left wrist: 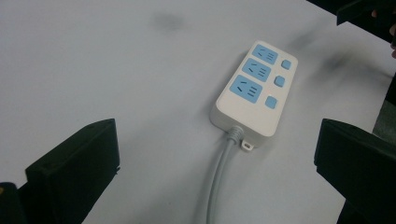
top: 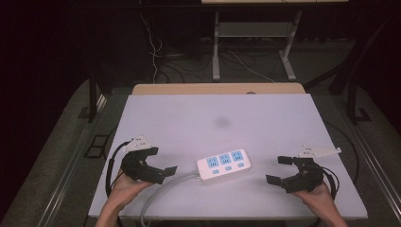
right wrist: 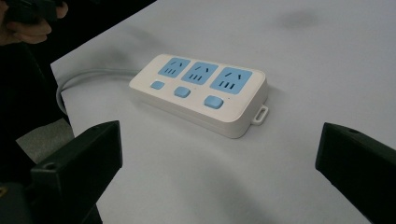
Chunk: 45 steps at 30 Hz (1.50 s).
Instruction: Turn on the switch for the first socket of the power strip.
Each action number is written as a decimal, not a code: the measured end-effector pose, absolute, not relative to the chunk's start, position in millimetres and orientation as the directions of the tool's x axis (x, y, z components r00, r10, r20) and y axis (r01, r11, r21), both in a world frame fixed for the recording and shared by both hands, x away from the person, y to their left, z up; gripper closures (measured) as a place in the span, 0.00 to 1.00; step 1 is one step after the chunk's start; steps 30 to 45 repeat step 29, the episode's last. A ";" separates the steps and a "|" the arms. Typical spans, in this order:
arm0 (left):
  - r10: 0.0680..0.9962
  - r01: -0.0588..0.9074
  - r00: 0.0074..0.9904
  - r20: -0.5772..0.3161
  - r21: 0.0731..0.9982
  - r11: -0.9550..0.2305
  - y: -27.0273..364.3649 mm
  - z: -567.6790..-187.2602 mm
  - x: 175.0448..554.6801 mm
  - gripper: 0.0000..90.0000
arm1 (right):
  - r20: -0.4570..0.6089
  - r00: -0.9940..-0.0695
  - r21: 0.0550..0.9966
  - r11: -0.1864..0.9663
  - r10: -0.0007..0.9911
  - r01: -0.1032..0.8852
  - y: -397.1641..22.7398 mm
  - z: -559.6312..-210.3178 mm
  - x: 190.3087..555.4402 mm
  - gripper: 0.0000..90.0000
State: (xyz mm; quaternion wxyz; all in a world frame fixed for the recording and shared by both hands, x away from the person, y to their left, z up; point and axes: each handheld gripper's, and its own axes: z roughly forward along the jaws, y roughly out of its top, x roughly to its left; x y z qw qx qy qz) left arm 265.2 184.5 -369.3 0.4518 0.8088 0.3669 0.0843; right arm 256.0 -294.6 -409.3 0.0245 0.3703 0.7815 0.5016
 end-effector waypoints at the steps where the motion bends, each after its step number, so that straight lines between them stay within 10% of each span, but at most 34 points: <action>1: 0.674 0.516 0.713 -0.193 0.794 -0.320 186.1 -370.7 263.6 0.00 | 0.336 -0.723 0.800 0.223 0.603 0.557 -294.3 -409.2 255.9 0.00; 45: 0.760 0.532 0.606 -0.234 0.830 -0.169 201.7 -420.8 245.7 0.00 | 0.336 -0.725 0.798 0.228 0.601 0.558 -293.6 -410.4 255.5 0.00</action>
